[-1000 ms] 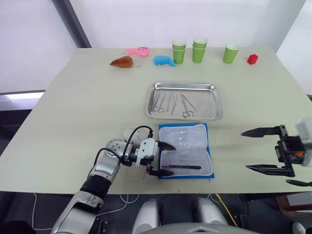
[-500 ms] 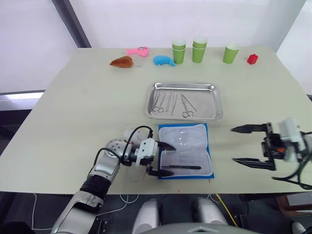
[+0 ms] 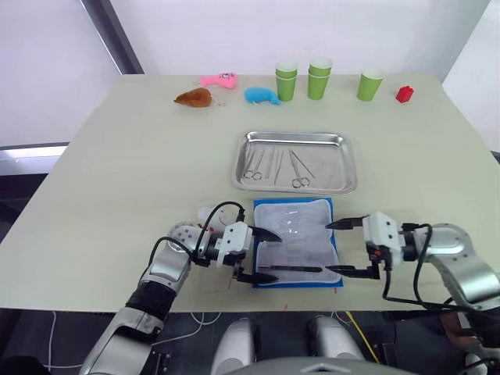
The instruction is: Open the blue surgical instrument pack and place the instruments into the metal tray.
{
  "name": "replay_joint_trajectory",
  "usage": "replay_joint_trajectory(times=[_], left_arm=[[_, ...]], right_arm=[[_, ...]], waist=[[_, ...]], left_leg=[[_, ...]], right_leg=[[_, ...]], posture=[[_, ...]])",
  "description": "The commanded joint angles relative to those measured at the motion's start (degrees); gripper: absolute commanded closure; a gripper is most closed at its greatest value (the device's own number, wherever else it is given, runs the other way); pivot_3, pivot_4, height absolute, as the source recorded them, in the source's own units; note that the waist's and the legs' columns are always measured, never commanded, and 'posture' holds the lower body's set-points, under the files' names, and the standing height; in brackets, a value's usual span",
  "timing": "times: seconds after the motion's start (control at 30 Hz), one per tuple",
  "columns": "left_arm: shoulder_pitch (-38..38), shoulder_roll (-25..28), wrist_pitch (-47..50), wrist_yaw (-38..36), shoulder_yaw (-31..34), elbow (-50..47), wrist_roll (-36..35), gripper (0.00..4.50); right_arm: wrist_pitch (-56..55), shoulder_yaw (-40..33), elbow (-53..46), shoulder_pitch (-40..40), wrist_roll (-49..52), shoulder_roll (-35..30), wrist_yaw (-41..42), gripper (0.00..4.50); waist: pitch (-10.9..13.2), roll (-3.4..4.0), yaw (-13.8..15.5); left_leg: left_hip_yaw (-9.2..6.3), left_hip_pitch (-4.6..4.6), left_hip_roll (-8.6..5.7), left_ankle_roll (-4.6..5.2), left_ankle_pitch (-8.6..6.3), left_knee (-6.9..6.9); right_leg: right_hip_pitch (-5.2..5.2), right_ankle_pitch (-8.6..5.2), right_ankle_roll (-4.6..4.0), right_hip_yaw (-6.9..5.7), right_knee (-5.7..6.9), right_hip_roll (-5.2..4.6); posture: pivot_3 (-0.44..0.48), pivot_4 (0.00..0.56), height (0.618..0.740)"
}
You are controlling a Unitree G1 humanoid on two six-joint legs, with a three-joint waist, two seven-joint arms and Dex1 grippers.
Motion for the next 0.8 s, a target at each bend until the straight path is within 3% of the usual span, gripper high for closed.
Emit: replay_joint_trajectory(times=[0.03, 0.33, 0.63, 0.73, 0.77, 0.8], left_arm=[[4.24, 2.16, 2.99, -2.45, -4.40, 4.31, 3.68, 0.00], [4.24, 2.46, 2.59, -2.18, -4.29, 4.66, 3.85, 0.00], [4.35, 2.60, 2.39, -2.12, -4.38, 4.67, 3.94, 0.00], [4.57, 2.61, 2.45, -1.99, -4.43, 4.38, 3.92, 0.00], [4.61, 2.64, 2.47, -1.96, -4.40, 4.32, 3.90, 0.00], [4.64, 2.67, 2.51, -1.92, -4.35, 4.29, 3.87, 0.00]], right_arm=[[-1.16, 2.37, 0.12, -1.29, -3.39, 0.80, -1.97, 0.05], [1.87, 7.52, 4.31, -2.96, -9.92, 2.69, -6.25, 0.05], [-1.91, 11.43, 6.68, -1.25, -12.99, -0.63, -4.33, 0.05], [-1.85, 12.05, 7.33, -1.32, -13.30, -0.98, -4.70, 0.82], [-1.85, 12.15, 7.49, -1.35, -13.35, -1.04, -4.72, 1.47], [-1.99, 12.24, 7.80, -1.39, -13.46, -1.07, -4.70, 1.75]], waist=[[0.00, 0.00, -0.04], [-0.05, -0.08, -0.17], [-0.29, -0.33, -0.17], [-0.34, -0.37, -0.19], [-0.38, -0.42, -0.24], [-0.39, -0.43, -0.25]], left_leg=[[0.00, 0.00, 0.00, 0.00, 0.00, 0.00], [0.01, 0.03, 0.01, 0.00, 0.00, 0.00], [0.01, 0.07, 0.04, 0.00, 0.00, 0.00], [0.00, 0.08, 0.04, 0.00, 0.00, 0.01], [0.00, 0.09, 0.04, 0.00, 0.00, 0.00], [0.00, 0.12, 0.06, 0.00, 0.00, 0.00]], right_leg=[[0.00, 0.00, 0.00, 0.00, 0.00, 0.00], [0.00, 0.00, -0.01, 0.02, 0.03, 0.02], [0.02, -0.02, -0.05, 0.02, 0.07, 0.04], [0.02, -0.02, -0.05, 0.02, 0.07, 0.04], [0.03, -0.01, -0.05, 0.02, 0.07, 0.04], [0.05, -0.01, -0.06, 0.02, 0.08, 0.05]], posture=[[0.000, 0.150, 0.739], [0.000, 0.150, 0.739], [0.000, 0.150, 0.739], [0.000, 0.150, 0.739], [0.000, 0.150, 0.739], [0.000, 0.150, 0.739]])
